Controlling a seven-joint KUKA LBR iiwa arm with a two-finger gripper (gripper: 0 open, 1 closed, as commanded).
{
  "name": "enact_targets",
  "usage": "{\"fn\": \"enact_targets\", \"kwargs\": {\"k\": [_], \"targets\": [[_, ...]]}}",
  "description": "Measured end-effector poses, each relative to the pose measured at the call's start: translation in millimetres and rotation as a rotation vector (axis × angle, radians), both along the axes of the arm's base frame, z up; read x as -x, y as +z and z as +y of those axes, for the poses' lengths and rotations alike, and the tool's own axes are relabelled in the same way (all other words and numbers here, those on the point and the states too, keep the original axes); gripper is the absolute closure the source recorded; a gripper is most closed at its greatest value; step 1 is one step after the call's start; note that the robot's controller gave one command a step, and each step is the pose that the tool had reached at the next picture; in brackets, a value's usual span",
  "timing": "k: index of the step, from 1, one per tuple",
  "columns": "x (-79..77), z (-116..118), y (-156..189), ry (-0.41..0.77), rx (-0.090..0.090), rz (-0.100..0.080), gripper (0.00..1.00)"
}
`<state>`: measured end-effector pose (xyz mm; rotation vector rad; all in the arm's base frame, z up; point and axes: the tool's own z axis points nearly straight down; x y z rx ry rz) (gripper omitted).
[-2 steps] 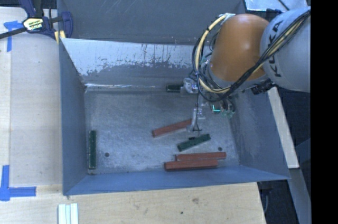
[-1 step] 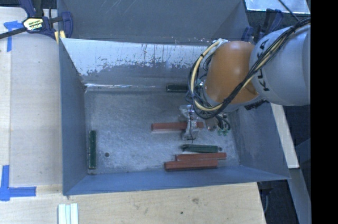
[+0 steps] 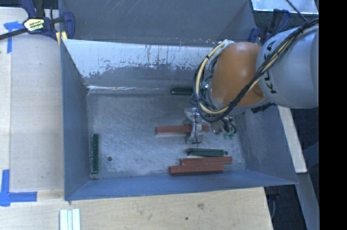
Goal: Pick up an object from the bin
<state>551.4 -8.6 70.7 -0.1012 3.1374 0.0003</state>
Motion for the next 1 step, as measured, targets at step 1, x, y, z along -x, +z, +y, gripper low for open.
{"fn": "enact_targets", "kwargs": {"k": [1], "targets": [[-19.0,0.3,139.6,-0.011,0.001,-0.002,1.00]]}}
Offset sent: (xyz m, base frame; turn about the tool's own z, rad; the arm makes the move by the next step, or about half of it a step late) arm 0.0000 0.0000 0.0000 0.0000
